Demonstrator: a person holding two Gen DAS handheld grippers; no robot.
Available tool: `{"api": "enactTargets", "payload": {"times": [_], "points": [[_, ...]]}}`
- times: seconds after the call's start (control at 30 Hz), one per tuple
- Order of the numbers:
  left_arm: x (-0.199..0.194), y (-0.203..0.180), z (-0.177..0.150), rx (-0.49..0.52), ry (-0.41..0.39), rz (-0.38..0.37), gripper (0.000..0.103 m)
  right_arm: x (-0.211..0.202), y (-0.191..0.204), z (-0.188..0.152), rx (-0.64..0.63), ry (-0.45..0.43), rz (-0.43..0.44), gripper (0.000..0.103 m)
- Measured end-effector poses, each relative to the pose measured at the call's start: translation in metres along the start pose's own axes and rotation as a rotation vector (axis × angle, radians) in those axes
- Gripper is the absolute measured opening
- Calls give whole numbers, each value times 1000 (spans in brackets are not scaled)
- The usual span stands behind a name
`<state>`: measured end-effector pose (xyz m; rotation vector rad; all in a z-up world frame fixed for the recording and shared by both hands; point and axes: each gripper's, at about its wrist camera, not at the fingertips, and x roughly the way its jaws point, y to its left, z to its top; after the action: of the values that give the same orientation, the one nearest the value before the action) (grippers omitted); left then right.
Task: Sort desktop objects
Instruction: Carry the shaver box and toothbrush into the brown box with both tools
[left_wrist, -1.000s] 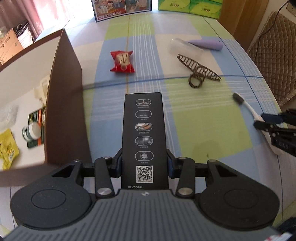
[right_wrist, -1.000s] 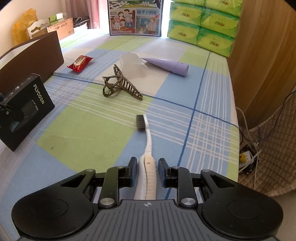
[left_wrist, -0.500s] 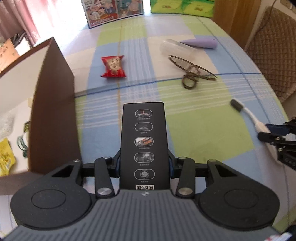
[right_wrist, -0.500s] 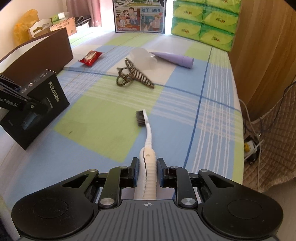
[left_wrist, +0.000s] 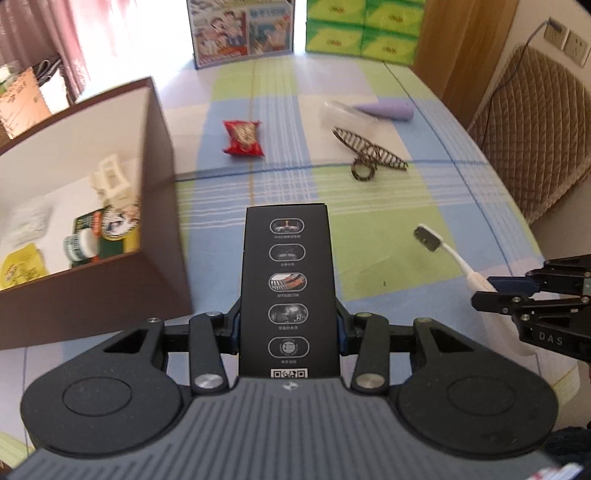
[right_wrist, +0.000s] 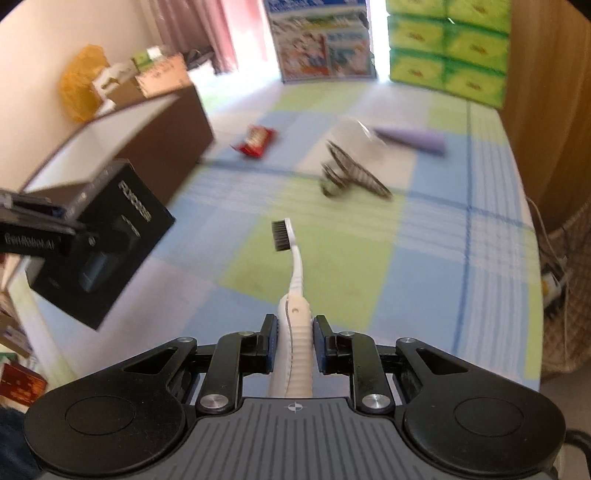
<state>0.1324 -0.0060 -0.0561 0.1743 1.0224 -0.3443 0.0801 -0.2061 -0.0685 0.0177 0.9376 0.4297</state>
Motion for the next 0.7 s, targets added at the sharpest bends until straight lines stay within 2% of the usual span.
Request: {"api": "enactTargets", "payload": {"times": [0.33, 0.43, 0.7], "points": [[-62, 49, -10, -93, -109, 26, 38, -3, 67, 45, -46, -55, 182, 18], [-77, 70, -14, -152, -124, -15, 38, -1, 91, 59, -78, -75, 229, 18], [-124, 120, -20, -197, -223, 50, 38, 17, 139, 94, -99, -112, 306, 18]]}}
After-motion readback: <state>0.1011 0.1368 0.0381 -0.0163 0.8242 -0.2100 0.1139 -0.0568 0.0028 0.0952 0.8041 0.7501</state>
